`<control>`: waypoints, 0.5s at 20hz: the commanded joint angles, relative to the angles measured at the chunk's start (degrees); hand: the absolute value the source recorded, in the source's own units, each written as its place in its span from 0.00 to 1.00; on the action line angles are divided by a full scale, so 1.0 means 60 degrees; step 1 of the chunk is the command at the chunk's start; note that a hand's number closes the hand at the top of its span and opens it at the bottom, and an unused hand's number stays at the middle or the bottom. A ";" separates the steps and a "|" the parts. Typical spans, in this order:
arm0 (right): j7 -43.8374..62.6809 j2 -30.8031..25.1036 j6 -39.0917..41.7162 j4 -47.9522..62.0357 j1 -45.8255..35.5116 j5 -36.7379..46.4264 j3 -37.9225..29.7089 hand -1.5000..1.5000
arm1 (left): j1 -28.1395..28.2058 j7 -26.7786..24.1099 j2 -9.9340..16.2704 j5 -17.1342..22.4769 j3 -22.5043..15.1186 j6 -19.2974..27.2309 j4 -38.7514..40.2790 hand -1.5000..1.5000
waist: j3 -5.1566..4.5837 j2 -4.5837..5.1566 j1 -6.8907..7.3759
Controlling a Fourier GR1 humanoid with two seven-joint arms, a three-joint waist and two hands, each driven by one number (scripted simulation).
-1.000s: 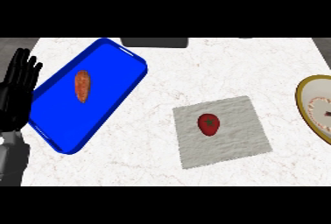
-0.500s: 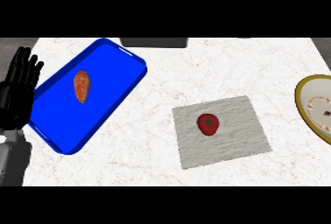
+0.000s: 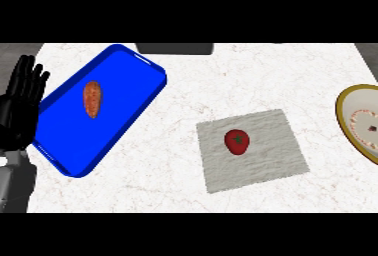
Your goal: Pick the cupcake from the placemat and place it in the bowl
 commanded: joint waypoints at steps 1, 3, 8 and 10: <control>0.0637 0.0476 -0.0766 0.0967 -0.0384 0.0533 0.0227 1.00 | 0.0068 -0.0108 0.0293 0.0278 0.0334 -0.0408 0.0325 0.50 | 0.0004 0.0017 0.0009; 0.1356 0.1011 -0.1066 0.1241 -0.0748 0.0465 0.0149 1.00 | 0.0032 -0.0196 -0.0040 0.0024 0.0048 -0.0125 0.0173 0.50 | 0.0003 0.0009 -0.0002; 0.0969 0.1439 -0.0765 0.2436 -0.1297 -0.0095 -0.0324 0.00 | 0.0402 -0.0139 -0.0228 -0.0062 -0.0068 -0.0015 -0.0333 0.50 | 0.0012 0.0010 0.0034; 0.0580 0.1940 -0.1040 0.2697 -0.1346 -0.0631 -0.0824 0.00 | -0.0168 -0.0202 0.0177 0.0196 0.0264 -0.0382 0.0563 0.50 | 0.0020 0.0053 0.0016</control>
